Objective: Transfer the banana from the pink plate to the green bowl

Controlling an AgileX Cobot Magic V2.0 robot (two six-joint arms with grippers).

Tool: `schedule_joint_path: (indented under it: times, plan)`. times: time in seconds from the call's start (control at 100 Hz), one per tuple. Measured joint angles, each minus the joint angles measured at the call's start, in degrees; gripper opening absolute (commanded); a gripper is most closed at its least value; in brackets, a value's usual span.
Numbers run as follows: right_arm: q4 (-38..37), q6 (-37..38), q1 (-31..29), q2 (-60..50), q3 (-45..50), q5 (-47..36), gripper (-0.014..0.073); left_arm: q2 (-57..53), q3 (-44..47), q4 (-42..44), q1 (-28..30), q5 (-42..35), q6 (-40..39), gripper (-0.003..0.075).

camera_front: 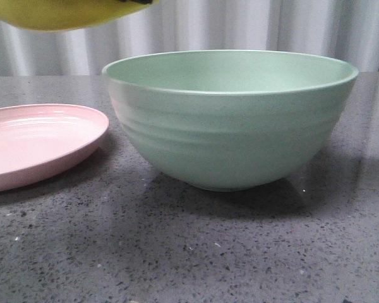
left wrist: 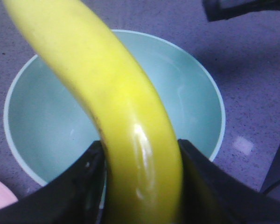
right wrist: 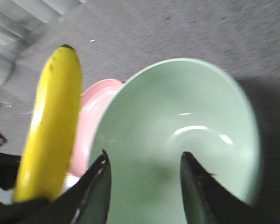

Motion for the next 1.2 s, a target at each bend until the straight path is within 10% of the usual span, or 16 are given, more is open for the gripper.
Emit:
schedule_joint_path:
  times: [0.22, 0.64, 1.03, 1.2]
  plan:
    - [13.4, -6.9, 8.0, 7.8, 0.0, -4.7, 0.0446, 2.9, 0.0, -0.6, -2.5, -0.5, 0.0, 0.0173]
    - [27.8, -14.7, 11.5, 15.9, 0.0, -7.0, 0.0442, 4.0, 0.0, -0.9, -3.2, -0.6, 0.0, 0.0173]
    - [29.4, -16.1, 11.7, 16.0, -0.2, -6.7, -0.0057, 4.1, 0.0, -0.9, -3.2, -0.6, 0.1, 0.0327]
    - [30.4, -16.5, 11.7, 16.1, -0.2, -6.3, -0.0071, 4.1, 0.0, -0.9, -3.2, -1.4, 0.1, 0.0328]
